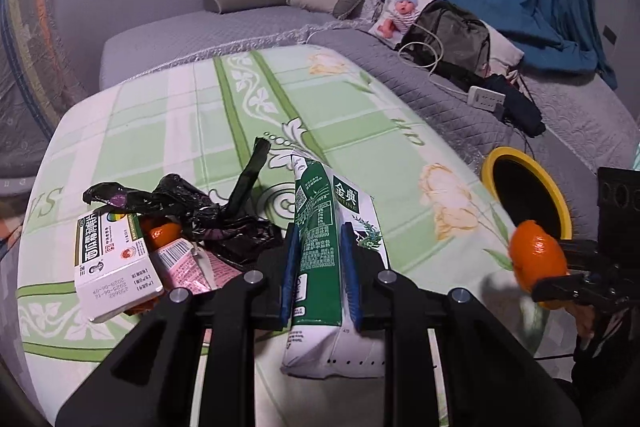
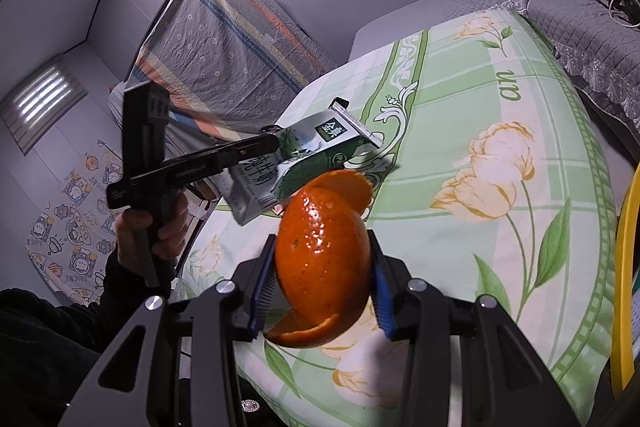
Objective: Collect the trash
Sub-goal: 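Grasp the white milk sachet with the left gripper while the right gripper holds the orange, then carry the orange and milk sachet to the yellow-rimmed bin and open both grippers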
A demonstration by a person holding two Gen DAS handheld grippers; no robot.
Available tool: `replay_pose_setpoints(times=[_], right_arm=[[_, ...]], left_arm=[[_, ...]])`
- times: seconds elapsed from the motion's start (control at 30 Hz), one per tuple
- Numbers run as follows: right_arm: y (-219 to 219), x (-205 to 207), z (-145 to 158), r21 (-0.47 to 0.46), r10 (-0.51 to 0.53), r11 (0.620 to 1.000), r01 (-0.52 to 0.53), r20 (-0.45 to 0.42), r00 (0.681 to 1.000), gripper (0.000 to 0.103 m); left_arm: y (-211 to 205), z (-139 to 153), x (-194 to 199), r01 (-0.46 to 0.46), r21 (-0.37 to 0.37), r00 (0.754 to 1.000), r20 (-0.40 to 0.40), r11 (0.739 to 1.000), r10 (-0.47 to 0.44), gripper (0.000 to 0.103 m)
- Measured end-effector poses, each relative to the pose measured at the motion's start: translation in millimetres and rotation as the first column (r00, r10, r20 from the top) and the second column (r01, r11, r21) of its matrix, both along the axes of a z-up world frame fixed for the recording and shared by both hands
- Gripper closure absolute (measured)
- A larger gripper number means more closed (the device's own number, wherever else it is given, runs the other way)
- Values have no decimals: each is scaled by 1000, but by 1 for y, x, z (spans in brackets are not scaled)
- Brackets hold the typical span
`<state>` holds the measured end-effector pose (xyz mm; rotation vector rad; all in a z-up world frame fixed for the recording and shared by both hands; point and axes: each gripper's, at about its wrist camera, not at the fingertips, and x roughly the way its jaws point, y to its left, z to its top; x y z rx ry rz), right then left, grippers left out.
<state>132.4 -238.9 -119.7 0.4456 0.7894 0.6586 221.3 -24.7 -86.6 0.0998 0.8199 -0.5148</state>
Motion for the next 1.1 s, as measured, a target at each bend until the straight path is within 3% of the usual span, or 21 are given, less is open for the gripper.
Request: replay_pose_setpoints(times=[0.27, 0.57, 0.8, 1.1], right_arm=[[-11, -6, 3, -2, -47, 999, 47, 10, 999, 64], [-69, -28, 31, -10, -224, 974, 226, 96, 970, 64], [-134, -52, 46, -4, -428, 901, 433, 146, 892, 64], [-202, -77, 32, -5, -623, 779, 626, 104, 776, 64]], left_arm=[[-27, 13, -20, 62, 8, 997, 53, 998, -63, 83], [-82, 31, -35, 191, -34, 977, 99, 981, -187, 83], [-143, 44, -35, 317, -60, 942, 135, 946, -307, 83], [-222, 42, -25, 414, -89, 906, 136, 906, -400, 83]])
